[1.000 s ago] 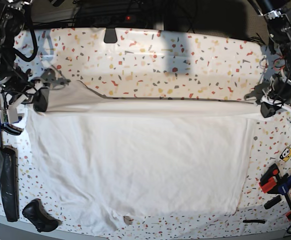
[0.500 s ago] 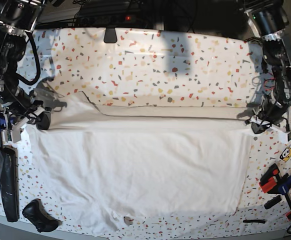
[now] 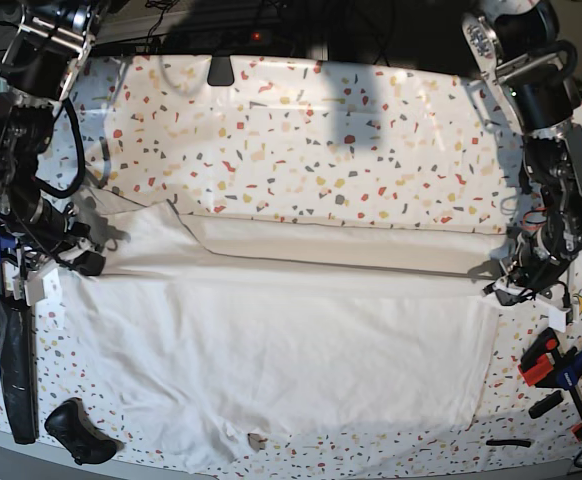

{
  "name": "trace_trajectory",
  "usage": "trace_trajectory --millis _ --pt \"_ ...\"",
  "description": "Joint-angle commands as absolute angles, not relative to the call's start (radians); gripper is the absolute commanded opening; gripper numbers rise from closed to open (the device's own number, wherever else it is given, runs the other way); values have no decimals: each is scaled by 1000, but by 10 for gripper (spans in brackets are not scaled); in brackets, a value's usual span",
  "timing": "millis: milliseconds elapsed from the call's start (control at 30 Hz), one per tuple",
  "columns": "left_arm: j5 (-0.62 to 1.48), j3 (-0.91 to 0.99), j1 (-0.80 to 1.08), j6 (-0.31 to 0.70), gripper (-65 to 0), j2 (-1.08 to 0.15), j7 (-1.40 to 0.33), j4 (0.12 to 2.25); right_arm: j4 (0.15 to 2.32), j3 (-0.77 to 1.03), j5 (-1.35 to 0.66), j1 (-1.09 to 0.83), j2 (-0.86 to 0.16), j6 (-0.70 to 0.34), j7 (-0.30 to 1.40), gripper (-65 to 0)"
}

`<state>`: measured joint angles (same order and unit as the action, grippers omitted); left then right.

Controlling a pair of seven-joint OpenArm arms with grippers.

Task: Fold the T-shirt properly
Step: 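Lay the folded collar edge down across the shirt middle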

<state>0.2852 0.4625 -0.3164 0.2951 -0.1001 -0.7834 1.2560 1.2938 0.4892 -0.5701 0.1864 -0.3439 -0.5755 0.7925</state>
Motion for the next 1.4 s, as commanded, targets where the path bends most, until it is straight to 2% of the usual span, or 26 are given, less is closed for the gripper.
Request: trace_trajectory --millis 0,233,600,800,1367 --pt "287 463 -351 293 -650 -117 -742 1258 1289 495 -575 227 -365 -565 766 -650" --pt "287 463 -400 297 -650 -117 -717 1188 1202 482 -526 323 -365 -566 763 -650" --pt "235 463 -521 308 -650 -117 -667 982 1088 366 -411 415 -362 -538 683 -650" --pt "235 463 -531 308 -650 -117 -624 974 1088 367 -370 441 -363 -496 643 -650" --pt "236 463 -536 308 -650 -117 -575 956 1088 366 -369 447 -357 -496 635 -650"
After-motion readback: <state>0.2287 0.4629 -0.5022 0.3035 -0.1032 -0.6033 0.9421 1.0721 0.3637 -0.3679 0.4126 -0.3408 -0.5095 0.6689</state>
